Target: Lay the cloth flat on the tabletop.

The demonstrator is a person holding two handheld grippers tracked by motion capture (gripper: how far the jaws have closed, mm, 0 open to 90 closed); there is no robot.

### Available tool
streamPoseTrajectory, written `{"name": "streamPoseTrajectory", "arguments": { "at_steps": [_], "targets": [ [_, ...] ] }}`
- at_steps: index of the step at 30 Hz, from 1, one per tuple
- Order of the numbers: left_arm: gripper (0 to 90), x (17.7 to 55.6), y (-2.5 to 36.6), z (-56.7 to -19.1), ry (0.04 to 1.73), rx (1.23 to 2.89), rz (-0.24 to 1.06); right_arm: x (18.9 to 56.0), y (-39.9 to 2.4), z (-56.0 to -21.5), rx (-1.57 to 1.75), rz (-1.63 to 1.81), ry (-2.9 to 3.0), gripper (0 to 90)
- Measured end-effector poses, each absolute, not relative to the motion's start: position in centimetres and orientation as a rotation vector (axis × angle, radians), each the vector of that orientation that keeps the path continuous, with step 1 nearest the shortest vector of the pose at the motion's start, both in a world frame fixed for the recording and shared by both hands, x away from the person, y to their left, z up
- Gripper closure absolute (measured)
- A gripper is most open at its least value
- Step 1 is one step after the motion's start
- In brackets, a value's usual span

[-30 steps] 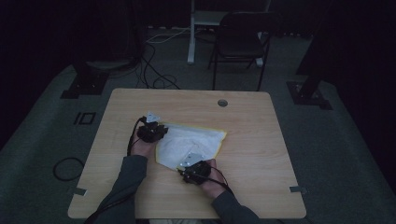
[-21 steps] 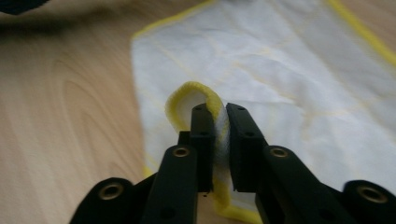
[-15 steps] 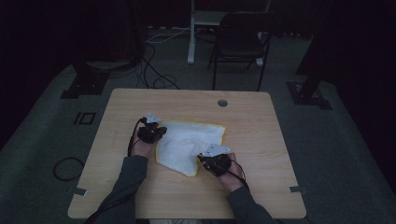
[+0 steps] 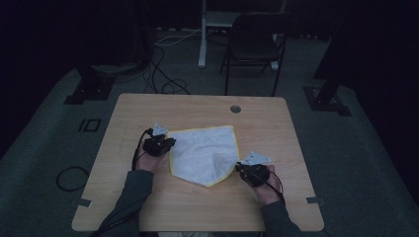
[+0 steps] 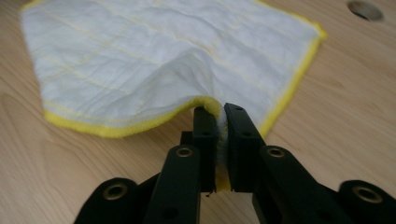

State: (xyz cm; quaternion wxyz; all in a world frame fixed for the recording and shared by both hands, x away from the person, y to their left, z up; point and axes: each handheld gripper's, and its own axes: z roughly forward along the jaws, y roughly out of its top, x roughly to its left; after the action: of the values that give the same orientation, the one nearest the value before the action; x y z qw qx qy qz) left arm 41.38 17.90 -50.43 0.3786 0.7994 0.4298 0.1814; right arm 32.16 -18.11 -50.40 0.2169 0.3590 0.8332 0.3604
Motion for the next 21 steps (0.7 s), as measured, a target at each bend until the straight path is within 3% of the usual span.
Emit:
{"name": "streamPoseTrajectory", "arguments": {
  "at_steps": [2,3,6,14,21],
  "targets": [
    [82.8,41.1,18.0,-50.4,1.098,2.043,0.461,32.1,-18.5,-50.5,1.013,0.995,2.306,78.7],
    [82.5,40.8,18.3,-50.4,1.098,2.037,0.457,32.0,-19.6,-50.5,1.040,0.995,2.292,72.4],
    [82.2,39.9,18.9,-50.4,1.098,2.019,0.444,31.8,-20.7,-50.4,1.072,0.993,2.268,67.9],
    [81.4,37.8,18.9,-50.9,1.066,2.029,0.402,31.5,-22.6,-49.3,1.132,1.031,2.176,67.1],
    [79.6,35.2,17.7,-51.7,1.003,2.063,0.356,31.2,-21.3,-49.4,1.090,1.050,2.205,64.9]
  ]
}}
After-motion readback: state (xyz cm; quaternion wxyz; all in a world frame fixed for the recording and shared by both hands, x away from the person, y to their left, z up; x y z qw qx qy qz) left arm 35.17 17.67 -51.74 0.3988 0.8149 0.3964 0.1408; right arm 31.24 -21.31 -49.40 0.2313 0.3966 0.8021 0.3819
